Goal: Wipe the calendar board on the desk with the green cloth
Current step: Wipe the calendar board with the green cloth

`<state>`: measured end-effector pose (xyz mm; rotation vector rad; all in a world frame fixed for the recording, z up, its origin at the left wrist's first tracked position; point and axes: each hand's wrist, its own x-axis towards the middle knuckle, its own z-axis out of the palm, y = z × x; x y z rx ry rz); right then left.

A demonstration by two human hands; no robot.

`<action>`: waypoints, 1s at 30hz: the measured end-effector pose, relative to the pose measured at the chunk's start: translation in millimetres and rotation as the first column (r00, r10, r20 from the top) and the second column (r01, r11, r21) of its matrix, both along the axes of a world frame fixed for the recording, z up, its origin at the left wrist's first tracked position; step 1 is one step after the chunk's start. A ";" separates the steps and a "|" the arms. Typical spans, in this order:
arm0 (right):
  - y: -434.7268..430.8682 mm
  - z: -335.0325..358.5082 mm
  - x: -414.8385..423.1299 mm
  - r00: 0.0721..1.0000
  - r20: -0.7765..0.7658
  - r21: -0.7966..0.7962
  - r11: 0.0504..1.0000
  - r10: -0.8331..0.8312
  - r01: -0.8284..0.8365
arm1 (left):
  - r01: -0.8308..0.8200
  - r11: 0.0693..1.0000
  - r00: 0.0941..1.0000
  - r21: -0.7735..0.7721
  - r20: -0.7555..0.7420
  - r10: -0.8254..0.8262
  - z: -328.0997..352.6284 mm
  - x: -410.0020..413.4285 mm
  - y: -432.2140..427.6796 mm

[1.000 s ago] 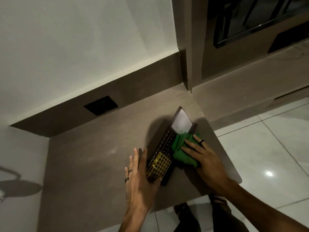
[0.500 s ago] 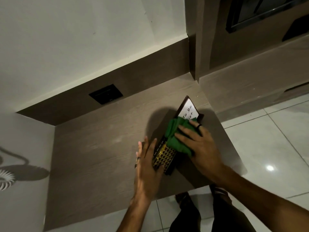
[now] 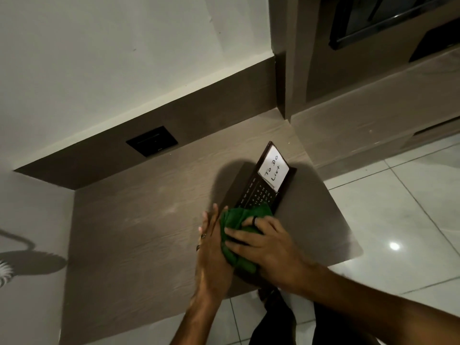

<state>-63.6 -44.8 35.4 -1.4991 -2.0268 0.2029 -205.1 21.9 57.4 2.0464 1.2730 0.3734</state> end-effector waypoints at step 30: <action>-22.4 -36.3 52.1 0.995 0.081 -0.116 0.991 -0.053 0.062 | 0.352 0.890 0.736 0.290 -0.673 -0.072 3.7 4.1 12.6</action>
